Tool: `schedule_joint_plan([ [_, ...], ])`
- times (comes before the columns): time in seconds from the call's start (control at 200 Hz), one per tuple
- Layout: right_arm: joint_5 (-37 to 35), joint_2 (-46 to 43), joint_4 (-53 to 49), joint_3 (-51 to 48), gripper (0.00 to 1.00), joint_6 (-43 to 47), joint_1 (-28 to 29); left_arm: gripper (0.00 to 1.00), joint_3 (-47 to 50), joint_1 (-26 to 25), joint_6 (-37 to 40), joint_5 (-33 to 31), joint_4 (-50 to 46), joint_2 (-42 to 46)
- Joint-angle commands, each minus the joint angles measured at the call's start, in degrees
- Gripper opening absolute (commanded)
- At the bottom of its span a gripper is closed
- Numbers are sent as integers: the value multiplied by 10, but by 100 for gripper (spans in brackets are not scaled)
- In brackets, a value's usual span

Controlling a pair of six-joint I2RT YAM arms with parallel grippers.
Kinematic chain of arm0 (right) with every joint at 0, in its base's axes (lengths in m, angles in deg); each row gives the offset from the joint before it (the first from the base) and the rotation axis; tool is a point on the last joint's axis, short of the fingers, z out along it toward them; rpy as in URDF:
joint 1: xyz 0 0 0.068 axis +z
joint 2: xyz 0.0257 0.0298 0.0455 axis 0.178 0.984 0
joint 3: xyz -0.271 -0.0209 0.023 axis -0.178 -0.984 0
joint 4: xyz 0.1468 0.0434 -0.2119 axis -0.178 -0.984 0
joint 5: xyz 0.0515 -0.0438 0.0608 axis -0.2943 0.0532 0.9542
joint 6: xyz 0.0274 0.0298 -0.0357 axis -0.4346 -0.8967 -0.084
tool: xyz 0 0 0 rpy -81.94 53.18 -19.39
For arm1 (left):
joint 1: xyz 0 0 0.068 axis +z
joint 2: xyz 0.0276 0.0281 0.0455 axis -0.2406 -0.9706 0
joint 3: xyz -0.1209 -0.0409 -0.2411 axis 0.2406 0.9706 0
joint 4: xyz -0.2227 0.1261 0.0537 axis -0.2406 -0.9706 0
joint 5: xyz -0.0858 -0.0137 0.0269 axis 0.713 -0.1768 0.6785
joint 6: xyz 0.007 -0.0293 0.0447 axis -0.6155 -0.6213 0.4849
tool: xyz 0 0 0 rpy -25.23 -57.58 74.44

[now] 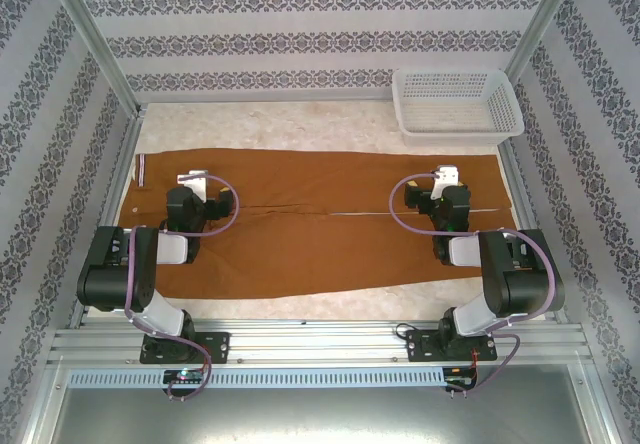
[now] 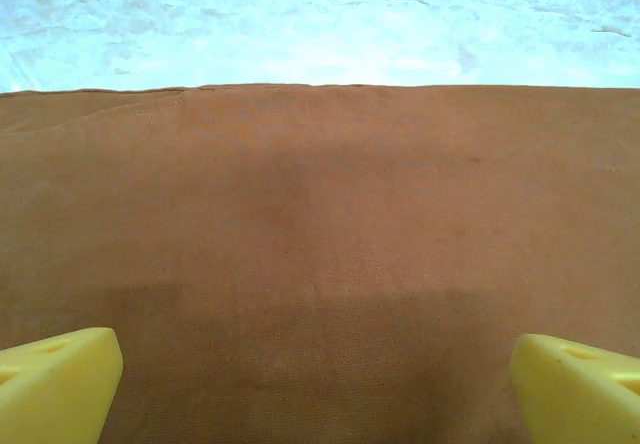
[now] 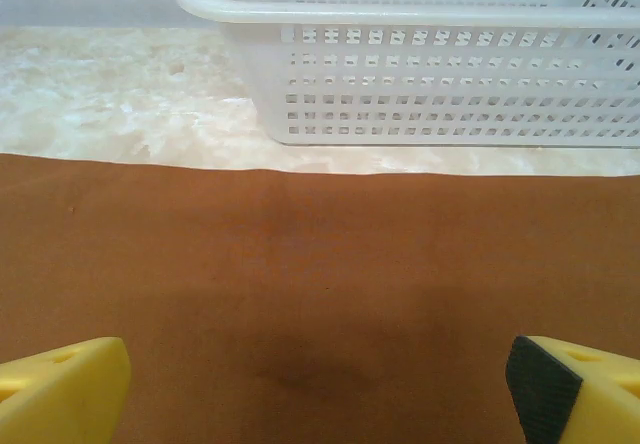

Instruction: Roll up the long pants

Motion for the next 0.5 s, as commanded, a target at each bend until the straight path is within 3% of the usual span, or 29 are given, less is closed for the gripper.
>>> schedule_joint_plan([
  [0.0,9,-8,2,12,98,-4,-1,100,-10,-4,6,4,-4,6],
  [0.185,9,-8,0,13,98,-5,-1,100,-14,-3,6,3,-11,6],
  [0.335,0,-15,-20,22,98,-9,-2,100,-20,-4,-9,-34,-31,18],
  [0.375,-1,-18,-28,23,98,-9,-1,100,-33,-5,-20,-62,-64,30],
  [0.435,-28,-31,-38,32,98,-17,0,100,-88,-4,-44,-119,-186,57],
  [0.495,-37,-65,-184,89,98,-29,-7,100,-150,4,-60,-147,-289,86],
])
